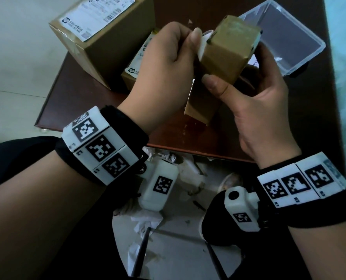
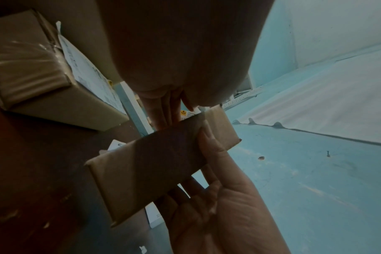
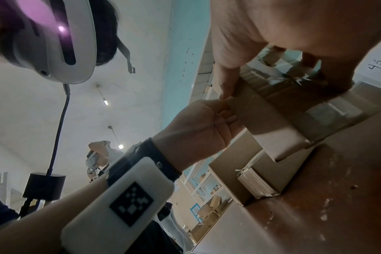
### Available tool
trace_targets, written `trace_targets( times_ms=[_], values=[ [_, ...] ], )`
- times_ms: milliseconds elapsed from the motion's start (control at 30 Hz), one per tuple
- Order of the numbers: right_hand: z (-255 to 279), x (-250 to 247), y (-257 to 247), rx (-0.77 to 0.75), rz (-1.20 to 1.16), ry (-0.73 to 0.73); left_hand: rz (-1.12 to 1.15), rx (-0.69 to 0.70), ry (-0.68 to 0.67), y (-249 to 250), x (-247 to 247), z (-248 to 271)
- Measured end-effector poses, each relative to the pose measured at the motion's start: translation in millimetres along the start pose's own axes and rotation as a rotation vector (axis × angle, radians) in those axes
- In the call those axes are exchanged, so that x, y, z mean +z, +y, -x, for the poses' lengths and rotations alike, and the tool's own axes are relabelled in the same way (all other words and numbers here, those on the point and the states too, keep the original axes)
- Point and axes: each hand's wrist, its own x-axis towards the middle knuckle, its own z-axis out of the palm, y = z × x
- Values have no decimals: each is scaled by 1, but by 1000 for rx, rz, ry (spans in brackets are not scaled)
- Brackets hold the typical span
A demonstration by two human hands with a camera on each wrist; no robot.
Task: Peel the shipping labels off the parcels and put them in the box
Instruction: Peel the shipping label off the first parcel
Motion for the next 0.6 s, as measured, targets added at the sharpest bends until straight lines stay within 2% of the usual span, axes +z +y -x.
trace_targets(
  times_ms=[600],
  values=[
    [-2, 0, -3, 44, -101, -12, 196, -222, -31, -2, -3, -4]
  ],
)
